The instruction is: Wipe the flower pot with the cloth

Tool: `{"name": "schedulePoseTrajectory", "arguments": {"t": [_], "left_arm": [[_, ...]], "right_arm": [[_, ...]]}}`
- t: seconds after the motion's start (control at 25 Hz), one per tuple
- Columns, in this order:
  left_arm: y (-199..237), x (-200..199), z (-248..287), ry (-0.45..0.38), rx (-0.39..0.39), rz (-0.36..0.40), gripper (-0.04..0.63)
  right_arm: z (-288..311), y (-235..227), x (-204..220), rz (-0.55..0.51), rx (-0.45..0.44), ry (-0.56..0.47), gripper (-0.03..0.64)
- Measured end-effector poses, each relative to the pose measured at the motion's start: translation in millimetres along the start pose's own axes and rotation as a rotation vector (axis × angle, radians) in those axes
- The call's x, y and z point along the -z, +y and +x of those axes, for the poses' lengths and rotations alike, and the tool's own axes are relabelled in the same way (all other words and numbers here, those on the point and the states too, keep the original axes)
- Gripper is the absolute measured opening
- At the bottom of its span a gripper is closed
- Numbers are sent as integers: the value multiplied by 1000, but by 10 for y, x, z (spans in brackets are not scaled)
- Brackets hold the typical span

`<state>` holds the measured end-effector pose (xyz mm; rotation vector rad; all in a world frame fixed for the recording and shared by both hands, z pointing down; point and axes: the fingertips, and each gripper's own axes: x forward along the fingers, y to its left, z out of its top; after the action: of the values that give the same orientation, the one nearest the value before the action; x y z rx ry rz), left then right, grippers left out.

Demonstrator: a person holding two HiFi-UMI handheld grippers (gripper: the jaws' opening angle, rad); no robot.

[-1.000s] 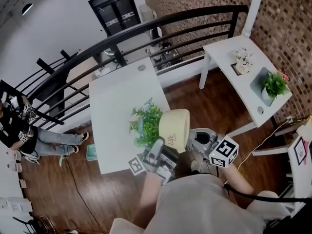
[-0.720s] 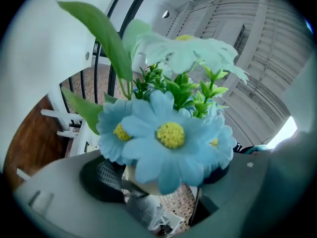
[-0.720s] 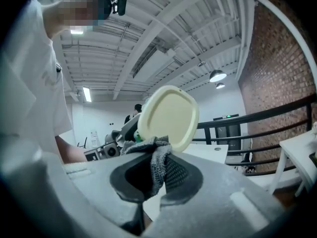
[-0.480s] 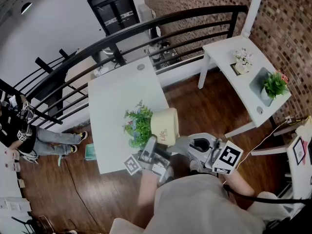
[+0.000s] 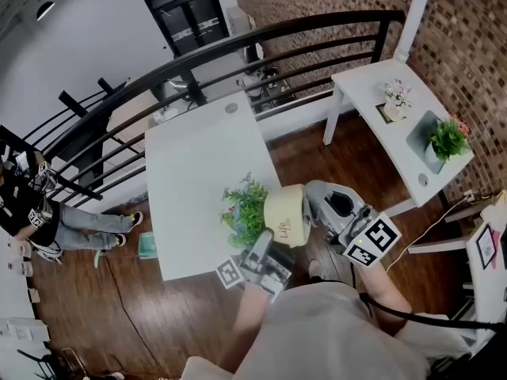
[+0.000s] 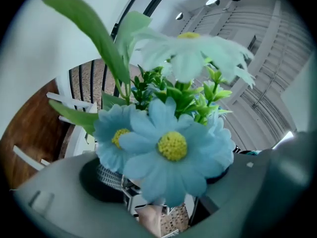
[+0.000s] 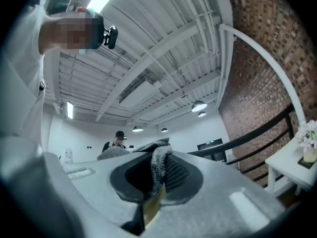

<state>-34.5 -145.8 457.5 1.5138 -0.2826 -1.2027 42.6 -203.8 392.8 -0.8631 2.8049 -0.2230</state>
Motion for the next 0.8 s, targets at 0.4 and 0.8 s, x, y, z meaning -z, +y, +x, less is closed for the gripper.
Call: {"name": "schedulePoseTrajectory", "arguments": {"t": [0.4, 0.8], "left_arm": [[-175, -215, 72, -84, 69, -24, 420], [-67, -236, 33, -75, 26, -13, 419]], "right_arm": [[-151, 127, 479, 43, -11, 128, 3], [52, 411, 70, -8, -61, 8, 3]]}}
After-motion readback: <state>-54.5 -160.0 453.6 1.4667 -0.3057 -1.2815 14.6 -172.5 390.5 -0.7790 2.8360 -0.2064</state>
